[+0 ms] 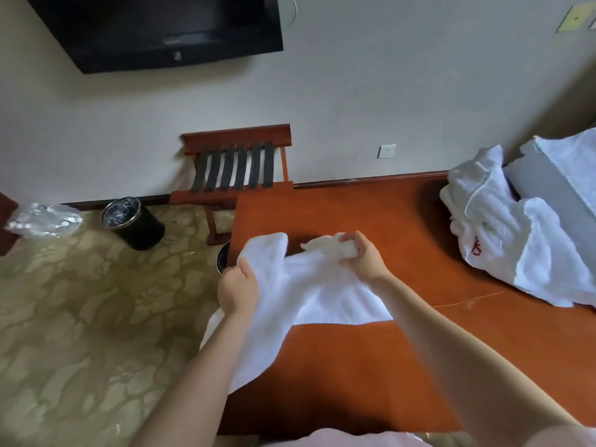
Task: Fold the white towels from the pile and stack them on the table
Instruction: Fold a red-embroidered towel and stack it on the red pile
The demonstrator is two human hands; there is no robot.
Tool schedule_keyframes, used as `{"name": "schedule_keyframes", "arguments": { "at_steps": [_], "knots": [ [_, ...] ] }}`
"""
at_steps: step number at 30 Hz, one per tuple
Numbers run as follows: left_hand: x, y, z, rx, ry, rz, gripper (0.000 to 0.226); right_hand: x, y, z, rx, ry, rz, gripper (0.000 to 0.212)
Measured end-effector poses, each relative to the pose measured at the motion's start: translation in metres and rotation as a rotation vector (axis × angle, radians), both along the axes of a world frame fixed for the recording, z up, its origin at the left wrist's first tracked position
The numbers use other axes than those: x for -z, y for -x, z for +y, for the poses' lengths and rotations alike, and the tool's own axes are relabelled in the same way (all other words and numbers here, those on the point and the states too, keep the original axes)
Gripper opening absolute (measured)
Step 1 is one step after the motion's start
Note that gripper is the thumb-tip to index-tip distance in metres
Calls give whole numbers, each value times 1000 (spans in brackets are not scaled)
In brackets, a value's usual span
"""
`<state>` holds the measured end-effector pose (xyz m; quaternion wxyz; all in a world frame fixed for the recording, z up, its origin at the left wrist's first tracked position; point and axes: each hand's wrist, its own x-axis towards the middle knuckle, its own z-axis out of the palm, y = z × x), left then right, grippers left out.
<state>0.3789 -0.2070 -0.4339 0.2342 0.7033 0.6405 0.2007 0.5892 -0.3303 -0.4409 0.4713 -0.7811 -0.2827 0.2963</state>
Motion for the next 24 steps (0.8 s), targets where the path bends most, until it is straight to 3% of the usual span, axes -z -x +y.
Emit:
{"name": "schedule_keyframes", "arguments": {
  "at_steps": [2, 6, 9, 14, 17, 20, 24],
  "knots": [
    [-11, 0, 3, -85, -32, -31, 58, -23, -4, 4, 2, -125, 11, 45],
    [-26, -2, 4, -47, -64, -3, 58, -57, -6, 16, -14, -287, 80, 52],
    [-37, -12, 2, -80, -38, -103, 57, -74, -5, 29, -52, -369, 97, 53],
    [-50, -38, -3, -236, 156, -363, 52, -112, -2, 58, -159, -460, 67, 68],
    [-45, -43, -3, -248, 280, -362, 36, -124, -3, 71, -271, -394, 0, 72],
    [-40, -37, 0, -108, 273, -287, 29, -117, -6, 75, -393, -277, -98, 75],
    [-54, -47, 22, 343, 74, -143, 67, -115, -6, 71, -474, -199, -93, 72]
  ]
}}
